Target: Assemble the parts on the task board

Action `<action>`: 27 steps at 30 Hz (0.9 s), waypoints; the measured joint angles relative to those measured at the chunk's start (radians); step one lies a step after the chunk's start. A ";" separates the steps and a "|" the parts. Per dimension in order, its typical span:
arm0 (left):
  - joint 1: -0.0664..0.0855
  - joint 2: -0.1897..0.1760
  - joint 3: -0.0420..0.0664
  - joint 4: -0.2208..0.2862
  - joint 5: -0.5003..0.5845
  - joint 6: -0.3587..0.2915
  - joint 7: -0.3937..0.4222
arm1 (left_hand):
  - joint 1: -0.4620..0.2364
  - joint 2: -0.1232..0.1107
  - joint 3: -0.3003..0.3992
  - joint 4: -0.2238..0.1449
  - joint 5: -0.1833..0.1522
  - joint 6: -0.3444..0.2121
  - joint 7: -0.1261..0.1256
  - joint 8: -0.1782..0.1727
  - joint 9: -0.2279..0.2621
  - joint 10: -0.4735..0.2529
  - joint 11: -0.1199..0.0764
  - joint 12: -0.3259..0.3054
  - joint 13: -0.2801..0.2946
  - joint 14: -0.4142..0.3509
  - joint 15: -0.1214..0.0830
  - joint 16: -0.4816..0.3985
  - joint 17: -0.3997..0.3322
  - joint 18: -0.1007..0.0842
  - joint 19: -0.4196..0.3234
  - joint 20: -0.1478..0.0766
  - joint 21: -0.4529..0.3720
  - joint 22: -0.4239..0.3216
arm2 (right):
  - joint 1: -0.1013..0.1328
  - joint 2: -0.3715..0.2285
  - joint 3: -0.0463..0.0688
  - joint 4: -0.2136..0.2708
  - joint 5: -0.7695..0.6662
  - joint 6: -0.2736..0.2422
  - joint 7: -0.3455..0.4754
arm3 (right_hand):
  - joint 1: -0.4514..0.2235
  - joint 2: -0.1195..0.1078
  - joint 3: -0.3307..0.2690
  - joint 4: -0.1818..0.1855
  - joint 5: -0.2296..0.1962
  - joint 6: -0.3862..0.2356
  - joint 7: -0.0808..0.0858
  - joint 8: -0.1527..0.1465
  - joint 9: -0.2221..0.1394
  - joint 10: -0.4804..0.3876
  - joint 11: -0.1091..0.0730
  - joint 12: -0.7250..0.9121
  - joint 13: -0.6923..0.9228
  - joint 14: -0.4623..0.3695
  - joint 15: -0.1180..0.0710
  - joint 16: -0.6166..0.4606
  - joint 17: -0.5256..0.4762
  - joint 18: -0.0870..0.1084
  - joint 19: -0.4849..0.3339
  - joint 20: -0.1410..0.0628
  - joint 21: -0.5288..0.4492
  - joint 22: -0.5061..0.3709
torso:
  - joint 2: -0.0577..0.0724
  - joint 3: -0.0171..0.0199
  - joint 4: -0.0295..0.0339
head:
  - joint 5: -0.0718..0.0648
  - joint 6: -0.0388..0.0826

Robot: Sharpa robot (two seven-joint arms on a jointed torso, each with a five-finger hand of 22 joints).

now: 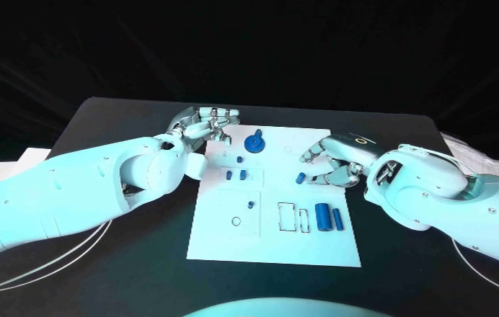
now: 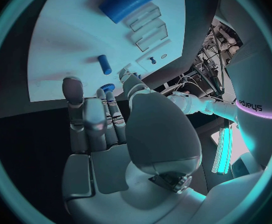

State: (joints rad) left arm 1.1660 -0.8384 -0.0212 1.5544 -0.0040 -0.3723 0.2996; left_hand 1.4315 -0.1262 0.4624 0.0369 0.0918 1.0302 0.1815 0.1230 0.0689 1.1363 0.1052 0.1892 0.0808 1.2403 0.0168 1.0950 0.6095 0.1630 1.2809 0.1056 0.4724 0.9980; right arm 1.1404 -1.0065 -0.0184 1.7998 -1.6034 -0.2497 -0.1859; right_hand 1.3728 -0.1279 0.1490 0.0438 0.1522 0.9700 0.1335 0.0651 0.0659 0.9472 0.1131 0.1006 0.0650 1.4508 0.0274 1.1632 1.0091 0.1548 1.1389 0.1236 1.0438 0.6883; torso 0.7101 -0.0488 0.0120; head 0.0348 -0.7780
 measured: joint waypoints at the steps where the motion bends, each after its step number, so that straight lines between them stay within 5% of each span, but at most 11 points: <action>1: 0.000 0.000 0.000 0.000 0.000 0.000 0.000 | 0.000 0.000 0.000 0.000 0.000 0.000 0.000 0.000 0.000 0.000 0.000 0.000 0.000 0.000 0.000 0.000 0.000 0.000 0.000 0.000 0.000 0.000 | 0.001 -0.004 0.000 -0.001 -0.003 0.005 -0.002 | 0.004 -0.003 -0.008 0.000 0.001 0.000 0.000 0.000 0.000 -0.003 -0.003 0.003 0.000 -0.002 -0.003 -0.001 -0.001 0.000 -0.001 -0.001 -0.002 -0.001 | 0.000 0.0000 0.0000 | -0.002 0.001; 14: -0.001 0.000 0.000 -0.001 0.000 0.003 -0.001 | 0.000 0.000 0.000 0.000 0.000 0.000 0.000 0.000 0.000 0.000 0.000 0.000 0.000 0.000 0.000 0.000 0.000 0.000 0.000 0.000 0.000 0.000 | 0.007 0.013 -0.001 -0.025 -0.047 0.052 -0.015 | 0.040 0.032 -0.043 -0.002 0.005 0.017 -0.006 0.000 0.001 0.019 -0.031 0.023 0.000 0.012 -0.024 -0.002 0.003 0.000 0.011 -0.022 -0.006 0.001 | 0.001 0.0005 0.0015 | -0.009 0.006; 27: -0.002 0.001 0.000 -0.002 0.000 0.005 -0.002 | 0.000 0.000 0.000 0.000 0.000 0.000 0.000 0.000 0.000 0.000 0.000 0.000 0.000 0.000 0.000 0.000 0.000 0.000 0.000 0.000 0.000 0.000 | 0.003 0.058 -0.003 -0.062 -0.062 0.088 -0.012 | 0.060 0.053 -0.045 0.000 0.013 0.055 0.002 0.000 0.002 0.075 -0.029 0.041 0.000 0.012 -0.024 -0.002 0.004 0.000 0.029 -0.025 -0.001 0.016 | 0.002 -0.0012 0.0025 | -0.005 0.000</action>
State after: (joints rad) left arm 1.1644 -0.8374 -0.0213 1.5523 -0.0040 -0.3669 0.2972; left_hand 1.4315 -0.1263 0.4624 0.0369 0.0918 1.0303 0.1814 0.1230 0.0689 1.1364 0.1051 0.1892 0.0808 1.2402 0.0169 1.0950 0.6097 0.1629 1.2809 0.1055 0.4724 0.9981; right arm 1.1439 -0.9484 -0.0216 1.7380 -1.6654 -0.1620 -0.1976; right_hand 1.4332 -0.0750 0.1035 0.0442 0.1648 1.0251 0.1357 0.0651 0.0674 1.0224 0.0841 0.1413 0.0649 1.4629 0.0032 1.1617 1.0134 0.1548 1.1683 0.0985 1.0428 0.7040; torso 0.7118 -0.0500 0.0145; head 0.0296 -0.7783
